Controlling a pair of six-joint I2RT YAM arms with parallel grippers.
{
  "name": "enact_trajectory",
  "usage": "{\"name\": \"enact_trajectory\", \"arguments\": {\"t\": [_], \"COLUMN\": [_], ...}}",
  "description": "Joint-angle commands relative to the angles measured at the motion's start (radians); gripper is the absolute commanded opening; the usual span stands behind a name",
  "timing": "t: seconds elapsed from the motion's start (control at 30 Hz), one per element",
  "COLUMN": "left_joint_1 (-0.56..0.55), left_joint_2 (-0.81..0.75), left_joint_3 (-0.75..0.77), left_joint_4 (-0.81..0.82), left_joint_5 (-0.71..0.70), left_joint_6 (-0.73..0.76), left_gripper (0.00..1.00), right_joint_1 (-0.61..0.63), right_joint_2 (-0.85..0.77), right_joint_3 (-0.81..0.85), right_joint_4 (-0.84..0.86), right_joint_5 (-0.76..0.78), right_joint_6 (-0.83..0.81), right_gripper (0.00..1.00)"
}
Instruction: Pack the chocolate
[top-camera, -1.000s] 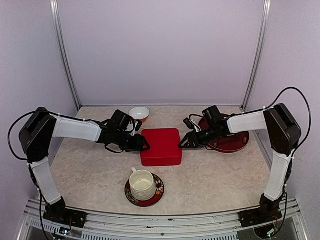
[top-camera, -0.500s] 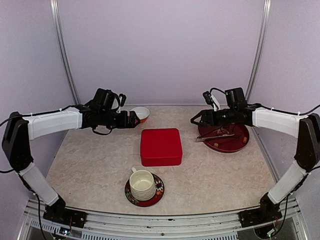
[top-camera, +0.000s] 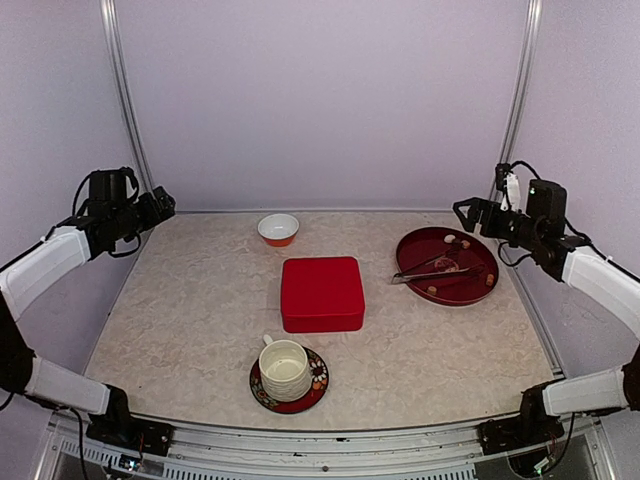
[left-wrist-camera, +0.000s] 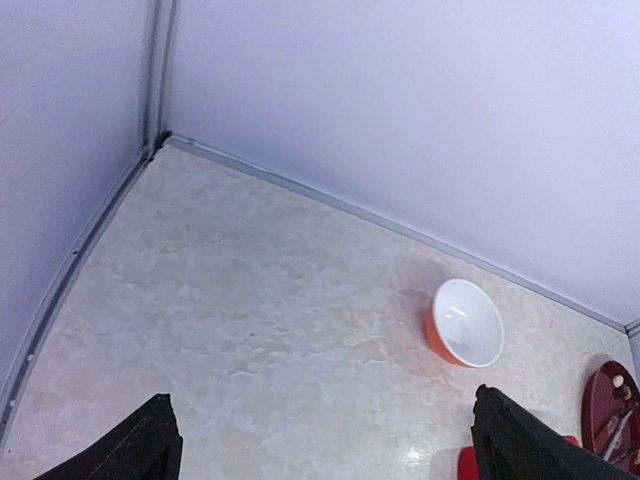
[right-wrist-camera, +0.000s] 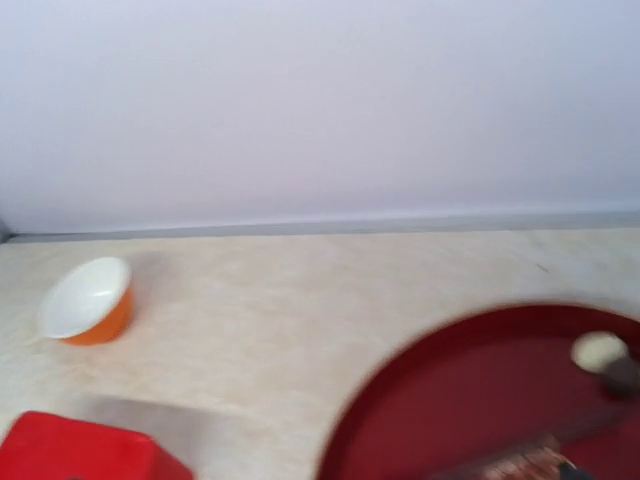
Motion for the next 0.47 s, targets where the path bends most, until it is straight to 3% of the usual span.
{"name": "enact_trajectory", "arguments": {"t": [0.0, 0.2, 0.43], "left_joint_1": [0.074, 0.086, 0.085], "left_joint_2": [-0.016, -0.064, -0.044], "left_joint_3": [-0.058, -0.178, -0.208], "left_joint_4": [-0.02, 0.037, 0.048], "left_joint_5": [0.079, 0.109, 0.14], "left_joint_6": [-0.003, 0.016, 0.017], "left_gripper": [0.99, 0.99, 0.99], "right_joint_1": [-0.035, -0.042, -0.044], "right_joint_2": [0.017, 0.007, 0.031], "right_joint_3": [-0.093, -0.2, -0.186], "right_joint_4": [-0.014, 0.063, 0.07], "right_joint_5": [0.026, 0.002, -0.017], "right_joint_6": [0.038, 0.06, 0.048], "right_gripper": [1.0, 1.0, 1.0]}}
